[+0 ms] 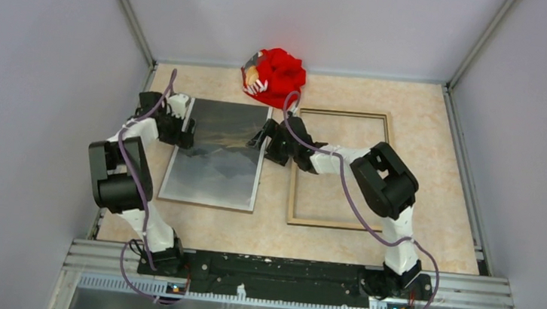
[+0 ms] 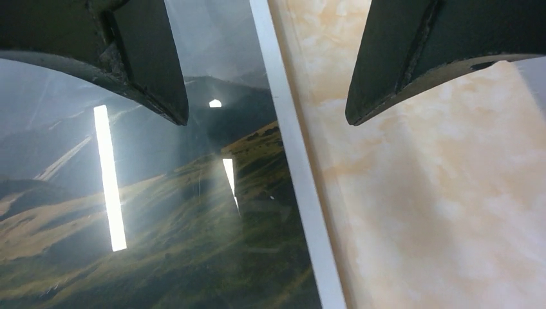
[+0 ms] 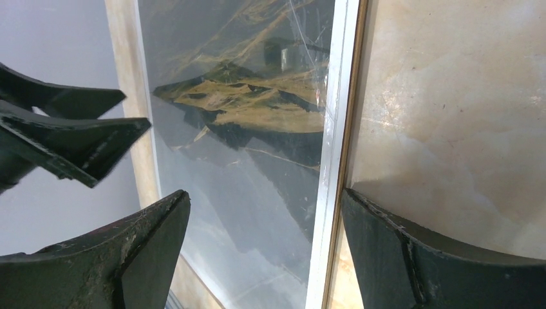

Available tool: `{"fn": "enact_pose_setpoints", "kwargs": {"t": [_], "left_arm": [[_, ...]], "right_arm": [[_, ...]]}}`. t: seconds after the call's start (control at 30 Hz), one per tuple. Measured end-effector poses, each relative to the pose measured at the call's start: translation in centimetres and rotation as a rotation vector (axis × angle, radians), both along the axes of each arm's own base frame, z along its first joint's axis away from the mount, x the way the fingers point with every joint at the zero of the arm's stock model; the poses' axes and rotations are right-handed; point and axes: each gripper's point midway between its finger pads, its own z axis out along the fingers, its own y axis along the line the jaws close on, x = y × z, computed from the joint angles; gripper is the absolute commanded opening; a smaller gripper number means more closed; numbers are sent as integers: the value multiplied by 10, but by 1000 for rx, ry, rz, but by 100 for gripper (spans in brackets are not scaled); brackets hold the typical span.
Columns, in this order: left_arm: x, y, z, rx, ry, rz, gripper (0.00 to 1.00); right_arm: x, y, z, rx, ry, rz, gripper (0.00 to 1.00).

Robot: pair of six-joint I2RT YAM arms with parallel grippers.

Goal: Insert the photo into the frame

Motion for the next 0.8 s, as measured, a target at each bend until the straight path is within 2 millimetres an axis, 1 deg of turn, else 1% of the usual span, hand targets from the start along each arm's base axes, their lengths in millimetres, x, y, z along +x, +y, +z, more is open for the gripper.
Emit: {"fn": "enact_pose_setpoints", "kwargs": {"t": [0.07,0.1,0.2,0.27,0.33,0.4,0.5,0.63,0.8], "left_arm": [[6,3,14,13,-25,4,98],[11,7,24,35,-51,12,98],[26,25,45,113,-122,50,98],[33,40,51,177,-155,92,96],[37,59,50,242,-162,146,96],[38,67,46,274,-162,172,95],[34,77,31,314,-139,205,95],[25,77,10,315,-88,207,95],[19,76,1,316,-72,208,95]], "right_arm": [[0,0,0,-1,0,0,87],[0,0,0,-1,0,0,87],[0,0,-1,0,-1,0,86],[0,0,-1,1,-2,0,86],[0,-1,-1,0,-2,-1,86],[-1,-1,-1,-1,0,-1,86],[-2,-2,-1,-2,0,-1,86],[-3,-3,-1,-4,2,0,86],[-3,-3,-1,-4,3,0,86]]}}
